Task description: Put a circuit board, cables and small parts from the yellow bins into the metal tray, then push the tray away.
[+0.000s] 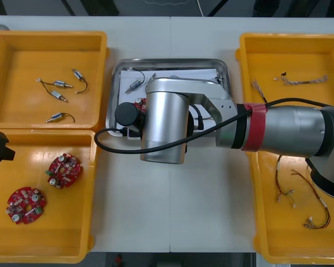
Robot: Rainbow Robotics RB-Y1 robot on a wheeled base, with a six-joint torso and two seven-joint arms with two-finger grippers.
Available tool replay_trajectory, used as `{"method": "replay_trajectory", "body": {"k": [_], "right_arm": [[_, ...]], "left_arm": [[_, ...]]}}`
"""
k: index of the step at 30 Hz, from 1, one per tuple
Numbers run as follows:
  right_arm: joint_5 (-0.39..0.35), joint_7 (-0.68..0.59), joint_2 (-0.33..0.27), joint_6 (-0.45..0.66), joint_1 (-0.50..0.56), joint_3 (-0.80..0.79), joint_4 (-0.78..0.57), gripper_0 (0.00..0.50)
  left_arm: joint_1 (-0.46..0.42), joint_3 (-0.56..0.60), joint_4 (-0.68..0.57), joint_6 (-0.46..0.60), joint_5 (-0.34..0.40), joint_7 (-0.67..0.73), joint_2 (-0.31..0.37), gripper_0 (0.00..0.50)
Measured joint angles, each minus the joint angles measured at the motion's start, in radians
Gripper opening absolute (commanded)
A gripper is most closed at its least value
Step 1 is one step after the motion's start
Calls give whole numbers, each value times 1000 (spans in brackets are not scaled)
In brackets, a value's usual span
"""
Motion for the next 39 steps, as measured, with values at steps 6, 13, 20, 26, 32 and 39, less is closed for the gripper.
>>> {"method": "replay_trajectory", "body": {"k": [6,13,20,26,32,39], "right_arm": [[0,8,11,-26,-31,0,74,0],[-1,8,36,-54,-60,0,150,0],[-3,14,42,-94,-84,0,184,0],[-3,77,43,-131,-100,0,210,0],[-3,78,44,-164,-111,0,236,0],[-3,102,45,-205,-124,0,283,0]], "left_arm": [[0,0,0,0,0,0,0,500],[0,0,0,0,0,0,0,500],[0,0,-1,0,0,0,0,500],[0,0,-1,0,0,0,0,500],[0,0,-1,0,0,0,0,500],[0,0,-1,0,0,0,0,500]]}}
